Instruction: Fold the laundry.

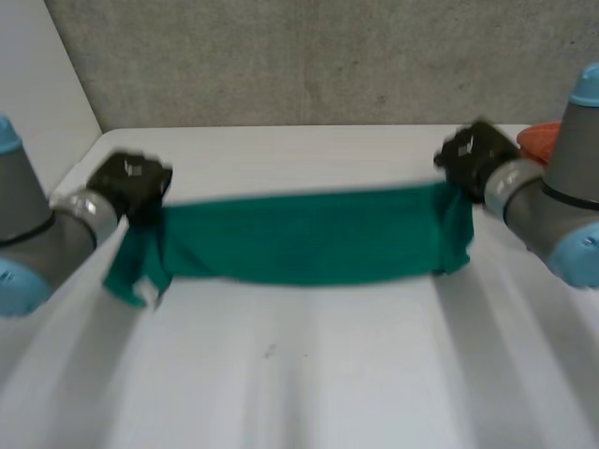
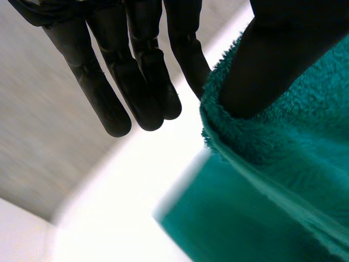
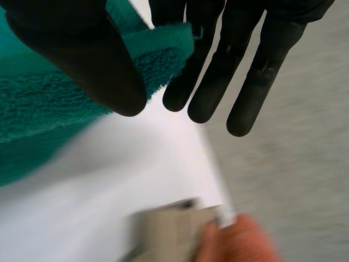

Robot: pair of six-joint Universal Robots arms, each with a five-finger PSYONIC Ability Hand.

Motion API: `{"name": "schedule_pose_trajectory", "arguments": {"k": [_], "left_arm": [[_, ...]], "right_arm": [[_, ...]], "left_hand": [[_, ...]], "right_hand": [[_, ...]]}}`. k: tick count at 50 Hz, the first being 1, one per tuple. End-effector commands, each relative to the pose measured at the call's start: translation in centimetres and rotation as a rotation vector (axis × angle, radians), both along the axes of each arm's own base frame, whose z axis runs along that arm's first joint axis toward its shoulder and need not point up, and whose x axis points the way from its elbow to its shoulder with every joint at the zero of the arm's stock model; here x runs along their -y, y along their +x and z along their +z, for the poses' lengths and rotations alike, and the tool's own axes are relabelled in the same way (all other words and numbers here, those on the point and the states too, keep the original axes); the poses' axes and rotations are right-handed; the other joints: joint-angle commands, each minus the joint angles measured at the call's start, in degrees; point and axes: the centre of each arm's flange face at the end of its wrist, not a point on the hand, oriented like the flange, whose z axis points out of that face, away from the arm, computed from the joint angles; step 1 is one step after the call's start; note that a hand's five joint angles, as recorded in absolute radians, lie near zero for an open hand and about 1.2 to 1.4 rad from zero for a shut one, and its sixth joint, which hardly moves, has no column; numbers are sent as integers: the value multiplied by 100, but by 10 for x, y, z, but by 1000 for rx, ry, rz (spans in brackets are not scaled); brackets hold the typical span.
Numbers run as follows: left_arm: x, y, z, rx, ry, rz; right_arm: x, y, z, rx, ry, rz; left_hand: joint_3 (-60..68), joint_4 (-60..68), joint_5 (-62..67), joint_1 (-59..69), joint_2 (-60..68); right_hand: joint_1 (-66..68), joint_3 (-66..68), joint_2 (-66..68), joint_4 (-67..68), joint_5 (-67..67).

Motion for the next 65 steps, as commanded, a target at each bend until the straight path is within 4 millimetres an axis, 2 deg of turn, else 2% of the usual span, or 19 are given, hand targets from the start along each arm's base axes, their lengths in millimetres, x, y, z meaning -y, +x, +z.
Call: {"name": "schedule_pose_trajectory", "arguments": {"k": [1, 2, 3, 6, 8, 12, 16, 17, 20, 21, 24, 25, 28, 29, 33, 36, 44, 52, 65], "left_arm": [[53, -14, 127, -243, -606, 14], [53, -13, 140, -275, -659, 17], [51, -12, 167, -349, -763, 19], [43, -9, 190, -431, -819, 17], [39, -9, 190, -443, -793, 10], [31, -6, 170, -421, -690, 15], [24, 0, 134, -380, -570, 38], [20, 3, 117, -364, -522, 48], [11, 5, 92, -341, -444, 56], [3, 4, 74, -326, -390, 51], [-8, 3, 49, -301, -317, 32], [-16, 1, 35, -282, -285, 10], [-24, -1, 22, -255, -266, -21], [-27, -2, 17, -239, -270, -37], [-33, -2, 13, -198, -287, -50], [-36, -2, 17, -184, -299, -54], [-58, -7, 50, -184, -318, -84], [-98, -18, 102, -209, -361, -153], [-159, -29, 173, -272, -445, -246]], "right_arm": [[60, 15, 90, 277, -572, -27], [61, 16, 101, 317, -631, -21], [60, 17, 121, 403, -737, -2], [53, 15, 153, 554, -895, 50], [52, 13, 155, 586, -899, 73], [50, 13, 149, 592, -853, 153], [53, 11, 123, 544, -752, 197], [53, 11, 110, 521, -704, 205], [52, 8, 82, 486, -600, 201], [51, 4, 63, 454, -525, 191], [44, -1, 37, 422, -413, 167], [37, -4, 17, 401, -326, 150], [23, -5, -8, 378, -203, 131], [16, -5, -19, 374, -138, 120], [-4, -1, -35, 400, 17, 72], [-13, 2, -37, 447, 102, 27], [-40, 25, -31, 671, 341, -40], [-56, 64, -42, 809, 454, -17], [-58, 125, -97, 903, 464, -115]], "left_hand": [[1151, 1102, 1479, 1275, 1124], [1151, 1102, 1479, 1275, 1124], [1151, 1102, 1479, 1275, 1124], [1151, 1102, 1479, 1275, 1124], [1151, 1102, 1479, 1275, 1124], [1151, 1102, 1479, 1275, 1124], [1151, 1102, 1479, 1275, 1124], [1151, 1102, 1479, 1275, 1124], [1151, 1102, 1479, 1275, 1124], [1151, 1102, 1479, 1275, 1124], [1151, 1102, 1479, 1275, 1124], [1151, 1102, 1479, 1275, 1124], [1151, 1102, 1479, 1275, 1124], [1151, 1102, 1479, 1275, 1124], [1151, 1102, 1479, 1275, 1124], [1151, 1102, 1479, 1275, 1124], [1151, 1102, 1479, 1275, 1124], [1151, 1102, 1479, 1275, 1124], [1151, 1102, 1479, 1275, 1124]], "right_hand": [[1596, 1180, 1262, 1143, 1217], [1596, 1180, 1262, 1143, 1217], [1596, 1180, 1262, 1143, 1217], [1596, 1180, 1262, 1143, 1217], [1596, 1180, 1262, 1143, 1217], [1596, 1180, 1262, 1143, 1217], [1596, 1180, 1262, 1143, 1217], [1596, 1180, 1262, 1143, 1217], [1596, 1180, 1262, 1143, 1217], [1596, 1180, 1262, 1143, 1217], [1596, 1180, 1262, 1143, 1217], [1596, 1180, 1262, 1143, 1217], [-234, -650, -568, -687, -613], [-1755, -2171, -2090, -2208, -2134], [-4607, -5023, -4941, -5060, -4986], [-5404, -5820, -5738, -5857, -5783], [-5404, -5820, -5738, -5857, -5783], [-5404, -5820, -5738, -5857, -5783], [-5404, -5820, -5738, -5857, -5783]]}}
